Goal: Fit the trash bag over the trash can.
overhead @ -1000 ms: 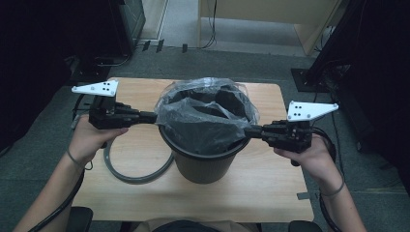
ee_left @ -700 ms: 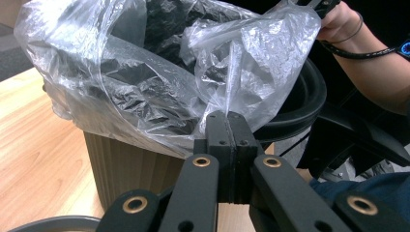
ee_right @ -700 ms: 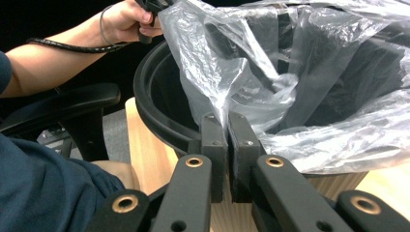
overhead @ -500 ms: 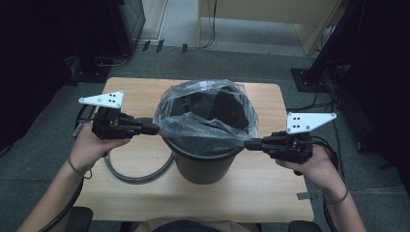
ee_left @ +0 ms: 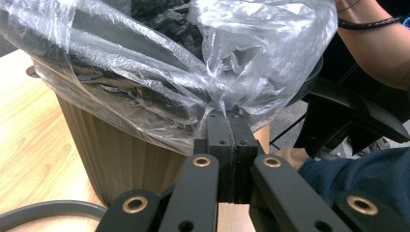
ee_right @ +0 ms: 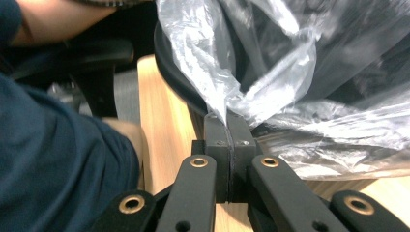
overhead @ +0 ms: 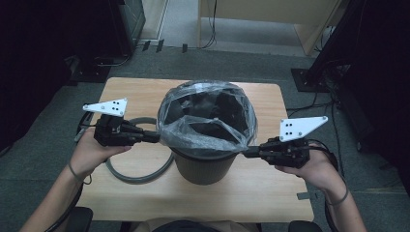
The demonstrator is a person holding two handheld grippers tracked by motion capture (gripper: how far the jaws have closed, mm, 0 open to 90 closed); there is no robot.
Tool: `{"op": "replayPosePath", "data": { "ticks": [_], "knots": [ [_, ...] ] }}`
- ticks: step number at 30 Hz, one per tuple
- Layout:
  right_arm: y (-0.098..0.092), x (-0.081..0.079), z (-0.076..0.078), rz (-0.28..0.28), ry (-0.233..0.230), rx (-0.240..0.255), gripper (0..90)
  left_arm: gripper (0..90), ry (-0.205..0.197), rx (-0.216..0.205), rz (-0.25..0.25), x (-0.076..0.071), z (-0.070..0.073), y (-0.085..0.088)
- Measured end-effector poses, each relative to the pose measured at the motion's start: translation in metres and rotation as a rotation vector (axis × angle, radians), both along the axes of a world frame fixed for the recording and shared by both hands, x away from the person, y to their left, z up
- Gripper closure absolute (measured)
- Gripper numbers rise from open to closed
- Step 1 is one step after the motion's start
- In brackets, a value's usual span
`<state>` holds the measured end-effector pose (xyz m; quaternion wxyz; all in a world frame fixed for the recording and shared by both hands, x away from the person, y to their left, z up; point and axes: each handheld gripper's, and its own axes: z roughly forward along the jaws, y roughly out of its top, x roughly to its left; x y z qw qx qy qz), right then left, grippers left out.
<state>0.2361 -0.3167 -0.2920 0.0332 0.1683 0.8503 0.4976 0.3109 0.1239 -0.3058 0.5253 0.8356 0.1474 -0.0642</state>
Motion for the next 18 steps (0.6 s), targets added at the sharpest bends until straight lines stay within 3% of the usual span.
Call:
{"op": "replayPosePath", "data": {
  "ticks": [1, 2, 5, 8, 13, 18],
  "knots": [
    [0.002, 0.000, -0.002, -0.001, -0.011, -0.049, 90.0, 90.0, -0.002, 0.000, 0.001, 0.000, -0.001, 0.001],
    [0.002, -0.001, -0.004, 0.015, -0.028, -0.060, 90.0, 90.0, 0.002, 0.006, 0.005, 0.000, -0.003, 0.001],
    [0.003, 0.000, -0.010, -0.009, -0.027, -0.092, 90.0, 90.0, 0.028, 0.024, 0.004, 0.001, -0.013, -0.002],
    [0.005, 0.003, -0.014, -0.009, -0.004, -0.075, 90.0, 90.0, 0.063, -0.006, -0.001, 0.004, -0.018, -0.004],
    [0.006, 0.008, -0.017, 0.000, -0.008, -0.083, 90.0, 90.0, 0.124, -0.042, -0.020, 0.012, -0.027, -0.003],
    [0.007, 0.010, -0.023, -0.002, 0.005, -0.057, 90.0, 90.0, 0.132, -0.058, -0.025, 0.013, -0.033, -0.005]
  ]
}}
